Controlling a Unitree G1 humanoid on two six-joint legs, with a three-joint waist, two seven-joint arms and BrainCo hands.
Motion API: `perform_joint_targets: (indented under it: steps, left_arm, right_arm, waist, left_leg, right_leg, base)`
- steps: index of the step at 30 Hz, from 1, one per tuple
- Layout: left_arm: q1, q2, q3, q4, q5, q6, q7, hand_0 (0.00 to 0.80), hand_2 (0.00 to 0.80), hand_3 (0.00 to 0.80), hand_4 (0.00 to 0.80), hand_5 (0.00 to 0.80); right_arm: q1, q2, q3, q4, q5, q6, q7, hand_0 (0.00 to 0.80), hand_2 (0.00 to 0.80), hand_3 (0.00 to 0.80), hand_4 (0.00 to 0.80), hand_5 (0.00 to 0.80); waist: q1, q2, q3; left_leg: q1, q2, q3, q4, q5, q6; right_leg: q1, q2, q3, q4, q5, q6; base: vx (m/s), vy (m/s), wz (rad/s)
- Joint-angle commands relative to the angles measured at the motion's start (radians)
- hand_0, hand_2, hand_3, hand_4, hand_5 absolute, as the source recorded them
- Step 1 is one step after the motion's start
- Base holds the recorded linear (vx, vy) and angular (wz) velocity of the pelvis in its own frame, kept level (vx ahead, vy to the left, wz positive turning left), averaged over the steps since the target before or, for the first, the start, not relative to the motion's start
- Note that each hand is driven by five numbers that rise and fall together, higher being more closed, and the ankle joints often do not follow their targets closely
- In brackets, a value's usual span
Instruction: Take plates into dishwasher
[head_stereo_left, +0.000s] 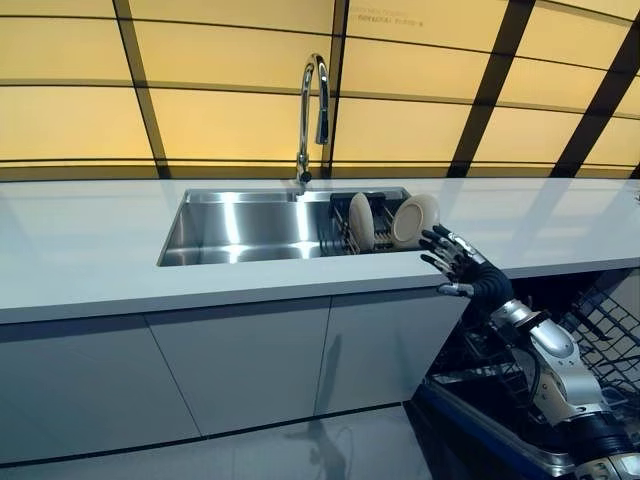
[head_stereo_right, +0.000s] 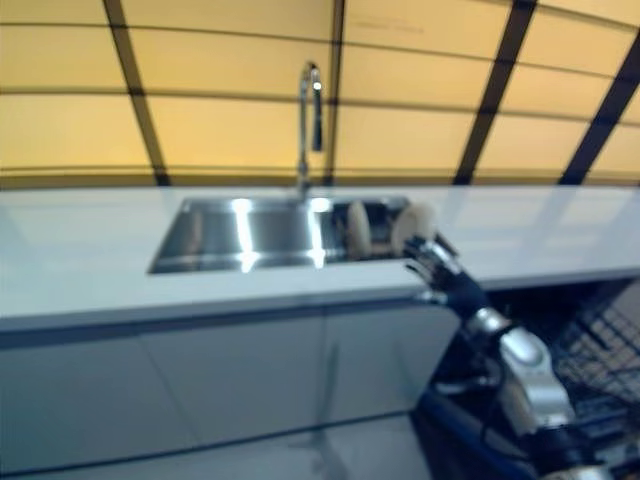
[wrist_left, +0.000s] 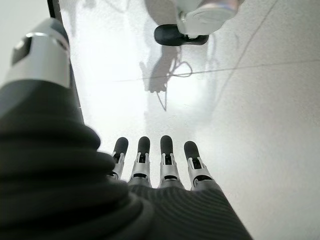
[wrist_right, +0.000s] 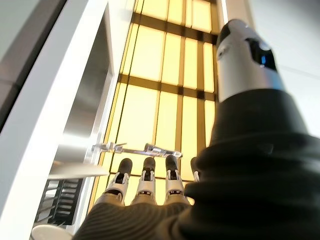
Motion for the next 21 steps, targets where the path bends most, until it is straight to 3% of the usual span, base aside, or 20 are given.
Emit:
perform_joint_targets:
  steps: [1, 2, 6, 9, 15, 21]
  left_arm:
    - [-0.012, 0.038, 0.014, 0.017, 0.044, 0.032, 0.002, 0.000, 0.000, 0.000, 0.000, 0.000]
    - [-0.002, 0.039, 0.025, 0.022, 0.043, 0.031, 0.005, 0.000, 0.000, 0.000, 0.000, 0.000]
    - [0.019, 0.043, 0.076, 0.051, 0.030, 0.026, 0.006, 0.000, 0.000, 0.000, 0.000, 0.000]
    - [0.031, 0.039, 0.086, 0.050, 0.034, 0.022, 0.003, 0.000, 0.000, 0.000, 0.000, 0.000]
    - [0.035, 0.034, 0.076, 0.037, 0.023, 0.002, 0.012, 0.000, 0.000, 0.000, 0.000, 0.000]
    - [0.033, 0.039, 0.066, 0.019, 0.024, -0.001, 0.020, 0.000, 0.000, 0.000, 0.000, 0.000]
  right_arm:
    - [-0.077, -0.052, -0.074, -0.018, 0.010, -0.025, -0.043, 0.000, 0.000, 0.000, 0.000, 0.000]
    - [-0.097, -0.046, -0.063, -0.016, 0.004, -0.019, -0.055, 0.000, 0.000, 0.000, 0.000, 0.000]
    - [-0.110, -0.027, -0.050, -0.011, -0.008, -0.008, -0.100, 0.000, 0.000, 0.000, 0.000, 0.000]
    - [-0.094, -0.014, -0.049, -0.005, -0.024, -0.024, -0.117, 0.000, 0.000, 0.000, 0.000, 0.000]
    - [-0.087, -0.003, -0.063, -0.011, -0.049, -0.013, -0.149, 0.000, 0.000, 0.000, 0.000, 0.000]
    - [-0.072, 0.000, -0.071, -0.021, -0.059, -0.014, -0.191, 0.000, 0.000, 0.000, 0.000, 0.000]
  waist:
    - [0.009, 0.008, 0.014]
    - [0.028, -0.004, 0.017]
    - [0.036, -0.028, 0.002]
    - [0.035, -0.023, -0.007]
    - [0.024, -0.016, -0.007]
    - [0.020, -0.020, 0.011]
  left_leg:
    - [0.093, 0.010, 0.006, 0.033, -0.100, -0.056]
    - [0.093, 0.009, 0.022, 0.063, -0.125, -0.059]
    - [0.107, 0.010, 0.034, 0.130, -0.189, -0.064]
    - [0.130, 0.015, 0.042, 0.110, -0.182, -0.071]
    - [0.142, 0.025, 0.046, 0.083, -0.172, -0.076]
    - [0.136, 0.004, 0.059, 0.083, -0.168, -0.072]
  right_leg:
    - [0.017, -0.029, -0.020, -0.063, 0.234, 0.011]
    - [0.040, -0.042, -0.052, -0.018, 0.226, 0.004]
    - [0.091, -0.039, -0.040, 0.013, 0.197, 0.008]
    - [0.109, -0.034, -0.042, 0.020, 0.183, 0.011]
    - [0.110, -0.037, -0.038, 0.042, 0.161, 0.016]
    - [0.078, -0.074, -0.057, 0.052, 0.243, 0.038]
  base:
    - [0.210, -0.193, 0.65]
    - [0.181, -0.199, 0.63]
    - [0.220, -0.135, 0.40]
    - [0.162, -0.032, 0.31]
    - [0.105, 0.009, -0.18]
    - [0.056, 0.009, -0.07]
